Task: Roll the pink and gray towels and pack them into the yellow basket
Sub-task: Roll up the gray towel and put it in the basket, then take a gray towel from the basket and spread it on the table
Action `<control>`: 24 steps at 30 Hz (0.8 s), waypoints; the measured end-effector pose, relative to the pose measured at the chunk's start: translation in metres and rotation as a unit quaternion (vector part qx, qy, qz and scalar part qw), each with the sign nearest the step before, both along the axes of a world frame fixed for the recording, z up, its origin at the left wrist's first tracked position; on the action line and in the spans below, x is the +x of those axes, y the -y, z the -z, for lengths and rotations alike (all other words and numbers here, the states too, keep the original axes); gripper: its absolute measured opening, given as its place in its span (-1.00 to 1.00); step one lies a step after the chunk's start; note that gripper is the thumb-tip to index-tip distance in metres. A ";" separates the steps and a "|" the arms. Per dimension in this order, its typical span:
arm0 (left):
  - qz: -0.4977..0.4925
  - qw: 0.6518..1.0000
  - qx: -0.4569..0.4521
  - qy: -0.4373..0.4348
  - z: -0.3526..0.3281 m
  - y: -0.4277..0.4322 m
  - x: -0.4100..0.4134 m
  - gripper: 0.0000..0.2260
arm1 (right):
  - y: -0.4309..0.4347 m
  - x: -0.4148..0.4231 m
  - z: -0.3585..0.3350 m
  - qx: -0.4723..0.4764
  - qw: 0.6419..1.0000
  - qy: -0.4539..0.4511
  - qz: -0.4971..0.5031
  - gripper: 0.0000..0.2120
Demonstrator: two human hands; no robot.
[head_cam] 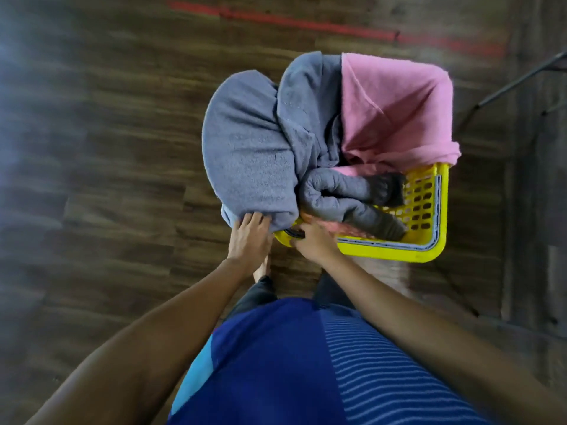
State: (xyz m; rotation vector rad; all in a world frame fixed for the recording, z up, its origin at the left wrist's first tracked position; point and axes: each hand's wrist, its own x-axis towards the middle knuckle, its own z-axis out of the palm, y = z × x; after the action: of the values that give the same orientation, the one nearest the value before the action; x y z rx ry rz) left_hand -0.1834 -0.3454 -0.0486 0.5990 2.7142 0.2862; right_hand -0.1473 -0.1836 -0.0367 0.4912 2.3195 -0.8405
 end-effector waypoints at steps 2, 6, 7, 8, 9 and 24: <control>0.048 0.998 -0.040 -0.016 -0.001 -0.002 -0.010 -0.81 | 0.013 0.004 0.002 0.036 0.999 0.022 0.016 -0.58; 0.090 0.994 -0.056 -0.019 0.003 -0.005 -0.022 -0.86 | 0.025 0.009 0.003 0.044 0.997 0.039 0.051 -0.48; 0.083 0.996 -0.039 -0.016 0.005 -0.004 -0.024 -0.86 | 0.026 0.009 0.002 0.044 0.997 0.041 0.057 -0.48; 0.065 0.998 -0.010 -0.010 0.005 -0.002 -0.026 -0.86 | 0.027 0.009 0.003 0.046 0.996 0.039 0.062 -0.48; 0.042 0.999 0.024 -0.001 0.004 -0.001 -0.027 -0.87 | 0.028 0.009 0.003 0.049 0.996 0.032 0.069 -0.49; -0.091 0.973 0.140 0.162 -0.042 -0.013 -0.065 -0.85 | 0.038 -0.030 0.006 -0.016 0.954 -0.078 0.291 -0.82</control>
State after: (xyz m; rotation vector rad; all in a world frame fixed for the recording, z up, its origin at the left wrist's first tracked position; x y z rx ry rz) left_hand -0.2483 -0.3326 -0.0065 0.3370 2.4279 0.7548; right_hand -0.1770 -0.2214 -0.0423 1.1648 2.3203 -1.2201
